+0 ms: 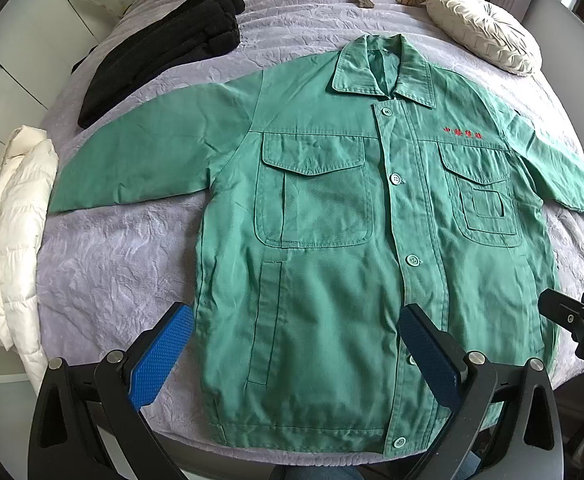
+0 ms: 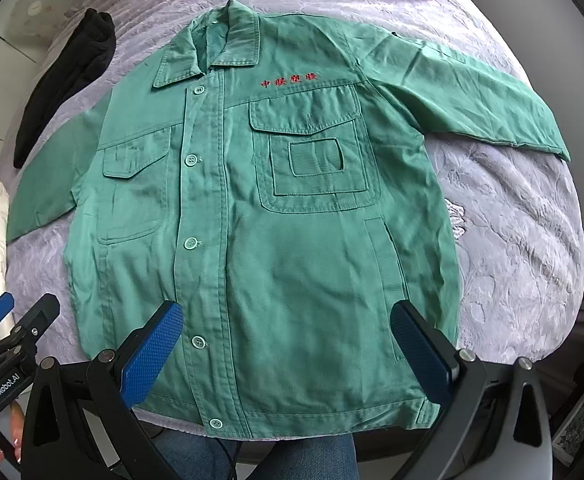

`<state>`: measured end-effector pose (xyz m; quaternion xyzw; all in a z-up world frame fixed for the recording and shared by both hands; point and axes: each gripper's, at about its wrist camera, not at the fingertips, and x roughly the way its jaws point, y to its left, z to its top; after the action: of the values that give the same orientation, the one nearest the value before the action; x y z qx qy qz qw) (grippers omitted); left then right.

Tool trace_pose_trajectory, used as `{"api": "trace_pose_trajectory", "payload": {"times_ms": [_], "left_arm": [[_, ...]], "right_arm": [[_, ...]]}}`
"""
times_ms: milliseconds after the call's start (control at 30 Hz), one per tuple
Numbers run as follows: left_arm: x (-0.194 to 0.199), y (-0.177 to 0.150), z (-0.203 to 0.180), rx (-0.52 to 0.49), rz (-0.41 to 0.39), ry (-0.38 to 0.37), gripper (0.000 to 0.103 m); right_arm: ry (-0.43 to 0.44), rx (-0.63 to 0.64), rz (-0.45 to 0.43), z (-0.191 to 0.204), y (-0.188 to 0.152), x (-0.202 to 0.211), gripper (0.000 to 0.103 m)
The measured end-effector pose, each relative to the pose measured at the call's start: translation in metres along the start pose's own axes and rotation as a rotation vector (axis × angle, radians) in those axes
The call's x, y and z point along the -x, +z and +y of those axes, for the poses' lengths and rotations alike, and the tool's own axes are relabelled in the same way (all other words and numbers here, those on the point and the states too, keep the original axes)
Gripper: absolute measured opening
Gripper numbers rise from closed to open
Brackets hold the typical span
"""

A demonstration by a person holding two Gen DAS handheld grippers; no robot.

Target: Fold large clothes

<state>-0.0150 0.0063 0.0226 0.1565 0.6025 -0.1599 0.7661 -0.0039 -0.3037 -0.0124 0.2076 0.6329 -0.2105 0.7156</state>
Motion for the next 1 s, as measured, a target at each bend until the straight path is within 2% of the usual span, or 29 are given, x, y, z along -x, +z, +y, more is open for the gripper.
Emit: {"api": "trace_pose_trajectory", "payload": {"times_ms": [1000], "left_arm": [[-0.0017, -0.0013, -0.0019, 0.0, 0.002, 0.003, 0.103]], "right_arm": [[0.0, -0.002, 0.002, 0.0007, 0.0001, -0.001, 0.103]]}}
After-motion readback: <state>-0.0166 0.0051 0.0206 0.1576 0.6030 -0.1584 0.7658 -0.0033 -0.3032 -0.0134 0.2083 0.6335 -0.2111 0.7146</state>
